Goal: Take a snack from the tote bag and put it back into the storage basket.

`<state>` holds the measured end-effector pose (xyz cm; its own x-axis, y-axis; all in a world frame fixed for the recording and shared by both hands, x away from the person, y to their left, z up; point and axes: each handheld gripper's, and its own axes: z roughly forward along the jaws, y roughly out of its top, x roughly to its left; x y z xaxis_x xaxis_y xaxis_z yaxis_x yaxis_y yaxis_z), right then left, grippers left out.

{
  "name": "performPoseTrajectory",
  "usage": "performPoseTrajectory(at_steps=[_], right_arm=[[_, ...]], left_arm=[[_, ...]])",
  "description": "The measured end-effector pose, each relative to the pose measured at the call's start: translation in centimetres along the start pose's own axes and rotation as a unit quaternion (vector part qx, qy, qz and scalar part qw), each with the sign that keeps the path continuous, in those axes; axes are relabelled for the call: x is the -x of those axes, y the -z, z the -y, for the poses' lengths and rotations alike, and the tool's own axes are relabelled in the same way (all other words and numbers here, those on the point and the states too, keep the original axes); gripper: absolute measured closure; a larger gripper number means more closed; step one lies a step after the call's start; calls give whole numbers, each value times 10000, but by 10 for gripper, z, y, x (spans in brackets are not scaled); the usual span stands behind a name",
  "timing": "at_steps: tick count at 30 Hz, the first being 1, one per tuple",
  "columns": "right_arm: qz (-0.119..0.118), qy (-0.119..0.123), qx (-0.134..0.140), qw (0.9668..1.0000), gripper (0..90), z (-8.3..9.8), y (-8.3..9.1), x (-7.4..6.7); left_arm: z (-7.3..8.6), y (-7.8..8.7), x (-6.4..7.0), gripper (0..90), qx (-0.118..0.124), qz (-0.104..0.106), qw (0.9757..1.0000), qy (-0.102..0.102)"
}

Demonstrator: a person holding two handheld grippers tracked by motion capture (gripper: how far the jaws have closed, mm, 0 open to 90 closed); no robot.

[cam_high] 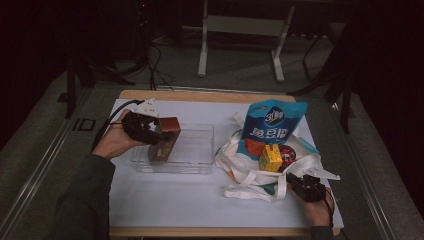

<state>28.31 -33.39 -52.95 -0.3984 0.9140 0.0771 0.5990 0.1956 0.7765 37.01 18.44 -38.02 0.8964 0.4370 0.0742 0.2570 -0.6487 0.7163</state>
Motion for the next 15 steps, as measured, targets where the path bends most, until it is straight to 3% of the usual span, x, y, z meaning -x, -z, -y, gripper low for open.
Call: performPoseTrajectory(at_steps=[4, 10, 12, 15], right_arm=[[3, -1, 4, 10000, 851, 0, 0, 0], [-4, 9, 5, 10000, 850, 0, 0, 0], [-5, 9, 5, 10000, 850, 0, 0, 0], [8, 13, 5, 10000, 849, 0, 0, 0]], left_arm=[[-2, -13, 2, 430, -219, 272, 9993, -151], [-11, -25, 9, 421, -153, 371, 9987, -313], [-12, -28, 11, 414, -110, 391, 9987, -313], [-18, -48, 15, 394, 80, 619, 9979, -154]])
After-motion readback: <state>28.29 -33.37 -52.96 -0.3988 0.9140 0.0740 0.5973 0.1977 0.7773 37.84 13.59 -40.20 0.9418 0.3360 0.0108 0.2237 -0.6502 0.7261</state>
